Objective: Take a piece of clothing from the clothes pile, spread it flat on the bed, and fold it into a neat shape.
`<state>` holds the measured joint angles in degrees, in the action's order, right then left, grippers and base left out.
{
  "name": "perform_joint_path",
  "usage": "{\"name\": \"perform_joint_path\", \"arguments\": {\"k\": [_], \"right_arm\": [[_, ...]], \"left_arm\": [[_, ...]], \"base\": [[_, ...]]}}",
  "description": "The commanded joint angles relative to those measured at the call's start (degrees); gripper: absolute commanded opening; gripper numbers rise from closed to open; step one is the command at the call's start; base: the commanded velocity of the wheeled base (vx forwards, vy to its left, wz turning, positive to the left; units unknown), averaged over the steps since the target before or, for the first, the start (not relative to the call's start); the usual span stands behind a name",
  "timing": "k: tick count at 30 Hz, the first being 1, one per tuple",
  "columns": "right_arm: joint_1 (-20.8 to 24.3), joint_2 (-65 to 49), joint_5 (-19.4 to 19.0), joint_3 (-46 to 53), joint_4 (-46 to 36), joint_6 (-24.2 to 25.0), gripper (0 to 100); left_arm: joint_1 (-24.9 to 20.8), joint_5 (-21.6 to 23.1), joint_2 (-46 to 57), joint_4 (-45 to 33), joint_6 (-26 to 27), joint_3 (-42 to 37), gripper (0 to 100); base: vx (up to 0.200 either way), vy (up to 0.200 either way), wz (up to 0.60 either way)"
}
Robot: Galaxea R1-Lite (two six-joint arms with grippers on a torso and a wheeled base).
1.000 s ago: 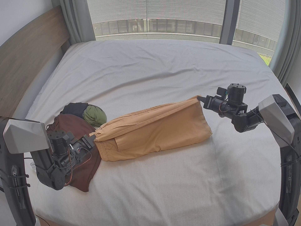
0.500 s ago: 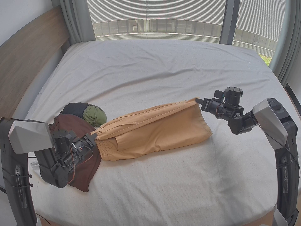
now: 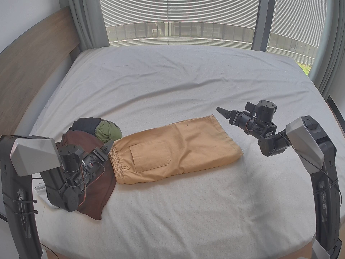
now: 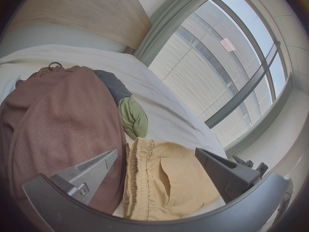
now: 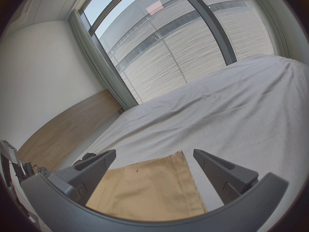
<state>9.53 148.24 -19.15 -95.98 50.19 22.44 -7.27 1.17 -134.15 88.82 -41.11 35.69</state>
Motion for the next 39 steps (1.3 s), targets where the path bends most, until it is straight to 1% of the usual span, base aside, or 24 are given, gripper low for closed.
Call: {"name": "perform_joint_path", "arguments": {"k": [1, 5, 8, 10, 12, 16, 22, 25, 27, 33, 39], "right_arm": [[0.13, -5.5, -0.36, 6.77, 0.0, 0.41, 100], [0.66, -12.18, -2.21, 16.0, 0.35, 0.67, 100], [0.84, -15.35, -2.91, 20.39, 0.88, 0.67, 100], [1.28, -17.81, -3.44, 25.49, 3.16, 0.94, 100], [1.72, -18.16, -3.61, 28.12, 5.09, 1.38, 100], [1.8, -17.54, -3.44, 34.8, 12.65, 1.64, 100], [1.63, -17.37, -3.44, 41.48, 17.05, 4.98, 100], [1.28, -16.75, -3.61, 43.68, 20.48, 5.33, 100], [0.93, -15.79, -3.52, 43.68, 21.35, 5.42, 100], [0.75, -13.5, -3.52, 43.59, 20.65, 5.59, 100], [1.01, -11.74, -3.52, 43.59, 19.77, 5.59, 100]], "left_arm": [[-0.03, -0.82, 0.73, 0.04, -0.03, 0.25, 100], [-0.82, -0.38, 3.28, -0.05, 0.06, -1.42, 100], [-1.52, -0.2, 4.68, -0.05, 0.06, -2.47, 100], [-2.67, -0.12, 6.09, 0.04, 0.15, -3.61, 100], [-3.19, 0.32, 6.88, 0.04, 0.15, -4.23, 100], [-4.51, 1.29, 8.99, 0.04, 0.41, -5.81, 100], [-5.48, 1.99, 9.6, 0.04, 2.61, -7.04, 100], [-5.57, 1.99, 9.43, 0.04, 3.4, -7.04, 100], [-5.57, 1.99, 9.25, 0.04, 4.1, -7.31, 100], [-5.48, 1.91, 7.41, 0.12, 8.5, -8.01, 100], [-5.48, 1.82, 6.88, 0.12, 8.85, -8.01, 100]], "base": [[0.0, 0.0, 0.0], [0.0, 0.0, 0.0], [0.0, 0.0, 0.0], [0.0, 0.0, 0.0], [0.0, 0.0, 0.0], [0.0, 0.0, 0.0], [0.0, 0.0, 0.0], [0.0, 0.0, 0.0], [0.0, 0.0, 0.0], [0.0, 0.0, 0.0], [0.0, 0.0, 0.0]]}}
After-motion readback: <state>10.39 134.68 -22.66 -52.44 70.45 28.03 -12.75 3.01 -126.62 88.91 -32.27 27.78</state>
